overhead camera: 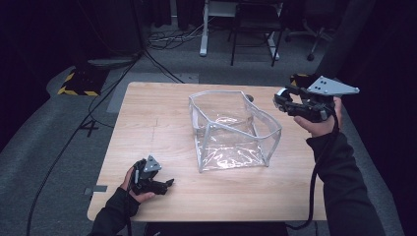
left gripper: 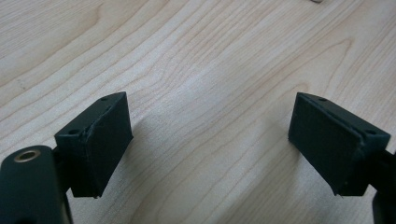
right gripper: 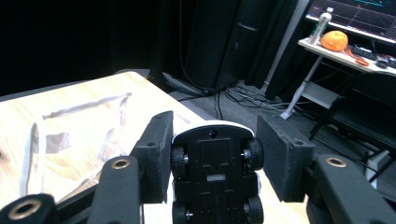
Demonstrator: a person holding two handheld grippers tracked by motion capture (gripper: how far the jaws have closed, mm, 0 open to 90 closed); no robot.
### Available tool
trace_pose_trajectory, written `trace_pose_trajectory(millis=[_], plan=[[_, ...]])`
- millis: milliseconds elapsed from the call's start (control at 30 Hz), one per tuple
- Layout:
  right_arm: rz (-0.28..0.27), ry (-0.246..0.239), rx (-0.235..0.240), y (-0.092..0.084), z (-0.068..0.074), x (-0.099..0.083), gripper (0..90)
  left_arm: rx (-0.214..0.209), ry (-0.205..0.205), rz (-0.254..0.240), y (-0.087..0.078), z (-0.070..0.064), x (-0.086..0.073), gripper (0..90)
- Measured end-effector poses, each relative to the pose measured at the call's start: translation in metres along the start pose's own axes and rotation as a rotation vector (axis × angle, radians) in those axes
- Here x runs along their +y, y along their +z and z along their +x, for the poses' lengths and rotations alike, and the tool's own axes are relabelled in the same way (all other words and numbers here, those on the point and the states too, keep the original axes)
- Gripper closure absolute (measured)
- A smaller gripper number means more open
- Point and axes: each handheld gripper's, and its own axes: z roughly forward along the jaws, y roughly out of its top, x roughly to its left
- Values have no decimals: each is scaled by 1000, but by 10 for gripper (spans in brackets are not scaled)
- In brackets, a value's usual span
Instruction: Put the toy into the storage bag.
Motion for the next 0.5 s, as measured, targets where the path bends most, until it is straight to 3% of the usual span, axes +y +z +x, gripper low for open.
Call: trace_pose_trajectory(millis=[500], plan=[[11,-19,49,21,16,8,487,12,3,-3,0,0,0,137]])
